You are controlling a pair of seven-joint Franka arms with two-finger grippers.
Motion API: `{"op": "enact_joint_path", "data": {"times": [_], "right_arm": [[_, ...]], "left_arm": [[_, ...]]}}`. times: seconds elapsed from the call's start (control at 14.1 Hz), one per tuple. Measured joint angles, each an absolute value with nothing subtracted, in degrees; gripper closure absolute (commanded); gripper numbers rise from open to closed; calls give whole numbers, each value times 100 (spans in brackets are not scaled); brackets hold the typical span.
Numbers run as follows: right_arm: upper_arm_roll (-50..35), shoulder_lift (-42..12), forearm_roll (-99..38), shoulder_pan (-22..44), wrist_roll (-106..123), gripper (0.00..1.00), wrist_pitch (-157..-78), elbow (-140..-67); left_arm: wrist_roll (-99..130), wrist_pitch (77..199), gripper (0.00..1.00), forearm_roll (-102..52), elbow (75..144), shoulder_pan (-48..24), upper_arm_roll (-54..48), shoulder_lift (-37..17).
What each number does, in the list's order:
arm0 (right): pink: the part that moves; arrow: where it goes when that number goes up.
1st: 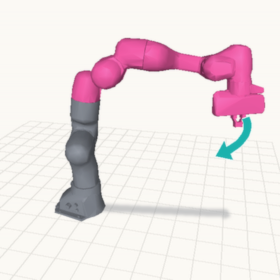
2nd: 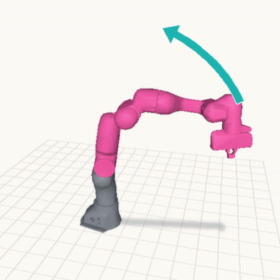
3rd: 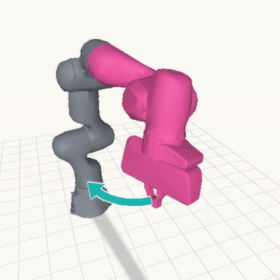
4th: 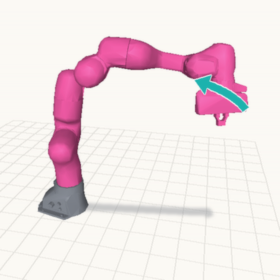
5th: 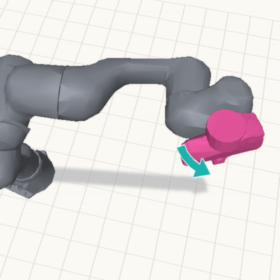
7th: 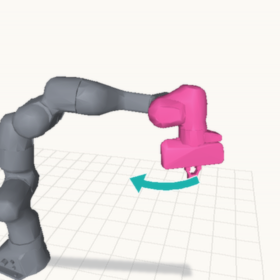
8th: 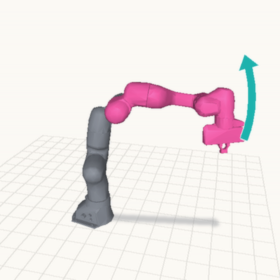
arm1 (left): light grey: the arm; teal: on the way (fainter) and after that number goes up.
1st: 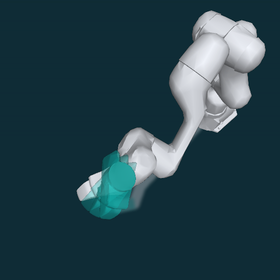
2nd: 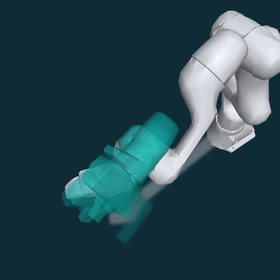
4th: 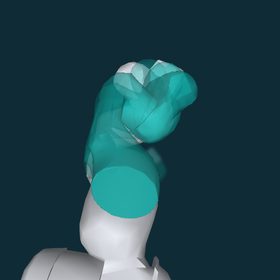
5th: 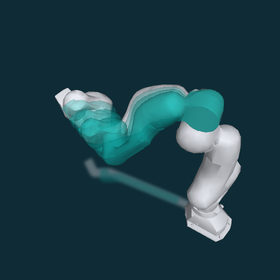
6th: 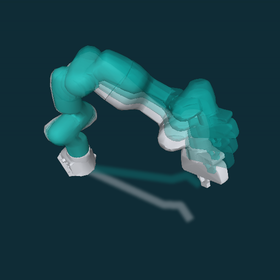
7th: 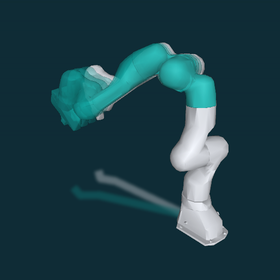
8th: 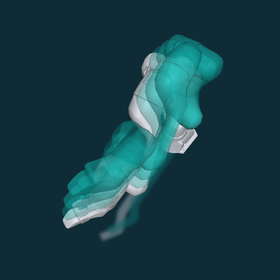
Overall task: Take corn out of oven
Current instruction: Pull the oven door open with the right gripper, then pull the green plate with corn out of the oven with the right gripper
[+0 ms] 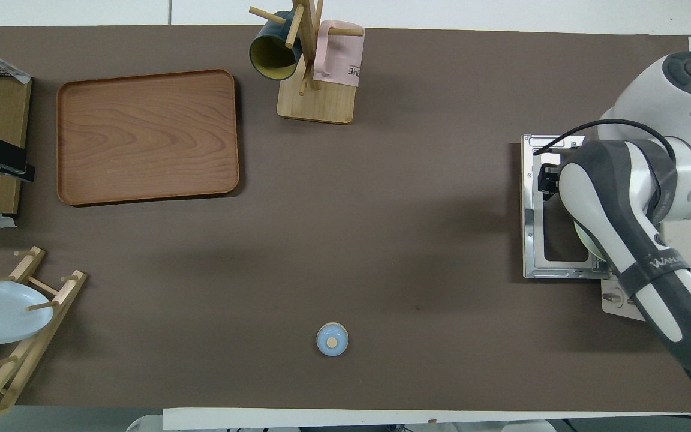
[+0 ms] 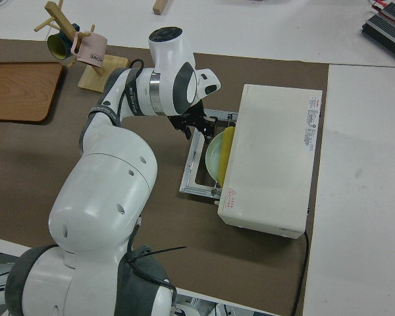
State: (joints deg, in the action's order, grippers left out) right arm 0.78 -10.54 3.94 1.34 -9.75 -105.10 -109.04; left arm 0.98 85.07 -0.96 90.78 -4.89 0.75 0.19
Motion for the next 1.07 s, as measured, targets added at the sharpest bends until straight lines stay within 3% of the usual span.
{"op": "enact_joint_path", "data": {"times": [0.14, 0.21, 0.5, 0.85, 1.07], "right_arm": [[79, -1009, 403, 61, -867, 41, -10683, -11067], [79, -977, 409, 55, -862, 49, -10837, -11198], [66, -881, 648, 56, -736, 98, -11154, -11557], [38, -770, 1032, 374, -582, 100, -10913, -11469], [4, -981, 1017, 1124, -1017, 100, -10266, -10660]], "left_arm": [[98, 8506, 0, -96, 9078, -489, 75, 19], [98, 8506, 0, -96, 9078, -489, 75, 19], [98, 8506, 0, -96, 9078, -489, 75, 19], [98, 8506, 0, -96, 9078, -489, 75, 19], [98, 8506, 0, -96, 9078, -489, 75, 19]]}}
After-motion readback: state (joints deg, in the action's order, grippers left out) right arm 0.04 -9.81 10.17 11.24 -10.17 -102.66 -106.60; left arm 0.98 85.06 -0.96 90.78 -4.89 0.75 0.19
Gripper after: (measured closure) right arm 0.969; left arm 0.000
